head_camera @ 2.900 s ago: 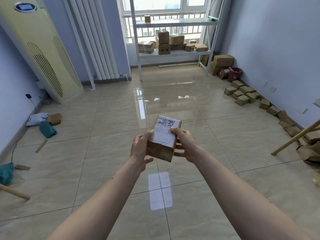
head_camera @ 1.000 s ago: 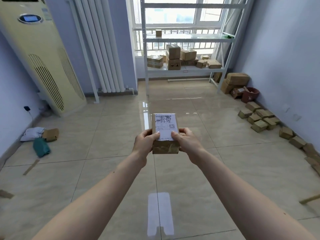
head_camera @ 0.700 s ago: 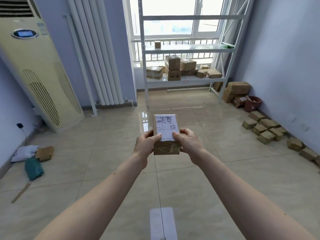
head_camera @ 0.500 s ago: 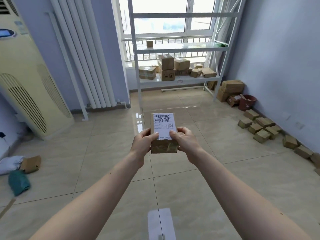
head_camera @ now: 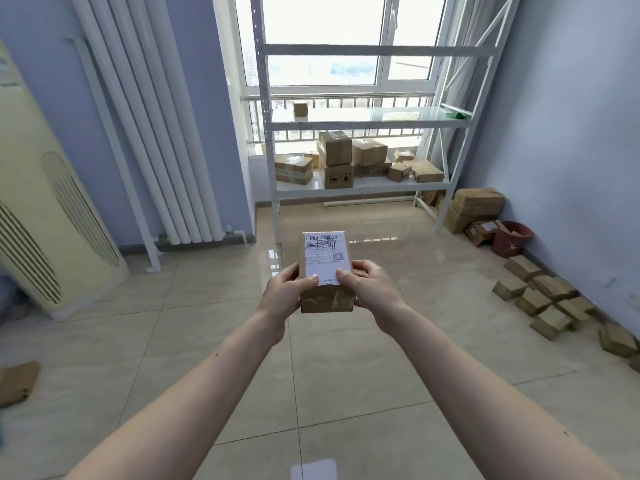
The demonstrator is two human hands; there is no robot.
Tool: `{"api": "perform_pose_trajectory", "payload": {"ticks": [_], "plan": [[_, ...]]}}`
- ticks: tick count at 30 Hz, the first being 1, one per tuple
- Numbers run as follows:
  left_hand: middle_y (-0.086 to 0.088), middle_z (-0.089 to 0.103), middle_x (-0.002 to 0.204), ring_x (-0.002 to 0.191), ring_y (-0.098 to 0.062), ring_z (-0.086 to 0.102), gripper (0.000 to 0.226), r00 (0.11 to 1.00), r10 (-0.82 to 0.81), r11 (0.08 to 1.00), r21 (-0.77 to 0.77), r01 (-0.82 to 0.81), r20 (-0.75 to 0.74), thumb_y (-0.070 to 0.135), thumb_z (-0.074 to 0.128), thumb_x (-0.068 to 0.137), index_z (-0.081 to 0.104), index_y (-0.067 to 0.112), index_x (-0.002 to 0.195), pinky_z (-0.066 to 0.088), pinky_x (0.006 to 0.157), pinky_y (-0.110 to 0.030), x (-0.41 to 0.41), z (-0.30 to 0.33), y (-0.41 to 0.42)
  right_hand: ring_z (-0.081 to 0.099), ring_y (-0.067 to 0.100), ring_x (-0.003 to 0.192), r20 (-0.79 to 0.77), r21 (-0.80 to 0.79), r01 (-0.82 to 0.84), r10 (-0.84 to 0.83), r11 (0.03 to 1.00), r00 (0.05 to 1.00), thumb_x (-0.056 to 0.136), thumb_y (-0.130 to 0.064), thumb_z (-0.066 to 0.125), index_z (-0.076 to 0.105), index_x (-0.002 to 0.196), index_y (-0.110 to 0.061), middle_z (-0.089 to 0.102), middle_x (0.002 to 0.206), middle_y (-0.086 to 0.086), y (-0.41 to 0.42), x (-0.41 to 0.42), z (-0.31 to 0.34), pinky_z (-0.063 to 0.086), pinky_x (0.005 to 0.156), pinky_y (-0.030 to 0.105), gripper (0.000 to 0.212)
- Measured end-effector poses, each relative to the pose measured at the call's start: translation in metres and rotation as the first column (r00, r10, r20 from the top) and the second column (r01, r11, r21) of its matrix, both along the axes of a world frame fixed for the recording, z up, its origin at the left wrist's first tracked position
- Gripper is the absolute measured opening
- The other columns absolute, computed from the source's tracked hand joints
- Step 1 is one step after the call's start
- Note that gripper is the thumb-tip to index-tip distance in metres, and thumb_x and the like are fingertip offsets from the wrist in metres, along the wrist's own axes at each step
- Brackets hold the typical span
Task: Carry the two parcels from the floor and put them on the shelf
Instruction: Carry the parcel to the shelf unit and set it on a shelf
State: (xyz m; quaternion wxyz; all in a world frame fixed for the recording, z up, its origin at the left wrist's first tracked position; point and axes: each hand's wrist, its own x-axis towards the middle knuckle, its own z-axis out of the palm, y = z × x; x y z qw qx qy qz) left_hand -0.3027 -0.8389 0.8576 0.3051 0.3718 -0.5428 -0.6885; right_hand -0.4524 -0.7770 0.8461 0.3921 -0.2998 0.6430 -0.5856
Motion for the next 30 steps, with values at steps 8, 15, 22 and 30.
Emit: {"api": "perform_pose_trajectory", "payload": {"ticks": [8,15,22,30], "plan": [[0.002,0.075,0.11,0.087,-0.009,0.07,0.036,0.999,0.043,0.999,0.009,-0.043,0.003,0.009,0.061,0.09,0.065,0.023,0.124,0.052,0.075,-0.024,-0.06,-0.006,-0.141,0.07,0.013,0.085,-0.006,0.01,-0.053,0.053,0.999,0.999,0.093,-0.016,0.066,0.056,0.117,-0.012,0.072,0.111,0.007,-0.15,-0.064,-0.005,0.057,0.075,0.03,0.026],[-0.001,0.073,0.116,0.095,-0.012,0.069,0.039,1.0,0.004,1.0,-0.027,-0.003,0.01,0.009,0.061,0.091,0.062,0.021,0.128,0.051,0.073,-0.023,-0.104,0.006,-0.281,0.071,0.015,0.088,-0.015,-0.019,-0.03,0.03,0.999,0.999,0.093,-0.019,0.066,0.054,0.126,-0.008,0.072,0.114,0.007,-0.283,-0.108,0.004,0.057,0.078,0.033,0.037],[0.001,0.073,0.116,0.097,-0.013,0.069,0.04,0.998,-0.061,0.996,-0.068,0.063,0.031,0.011,0.062,0.091,0.061,0.023,0.129,0.053,0.076,-0.024,-0.167,0.016,-0.402,0.071,0.02,0.098,-0.035,-0.057,0.001,-0.003,0.998,0.999,0.094,-0.02,0.065,0.055,0.117,-0.017,0.071,0.111,0.003,-0.389,-0.164,0.017,0.058,0.092,0.042,0.025],[0.004,0.074,0.11,0.09,-0.009,0.071,0.033,0.999,-0.048,0.995,-0.086,0.047,-0.005,0.01,0.063,0.091,0.062,0.028,0.119,0.054,0.077,-0.024,-0.264,0.014,-0.534,0.07,0.012,0.091,-0.066,-0.083,-0.042,0.037,0.996,0.997,0.094,-0.015,0.064,0.054,0.121,-0.019,0.07,0.102,-0.006,-0.52,-0.261,0.025,0.057,0.071,0.024,0.029]]}}
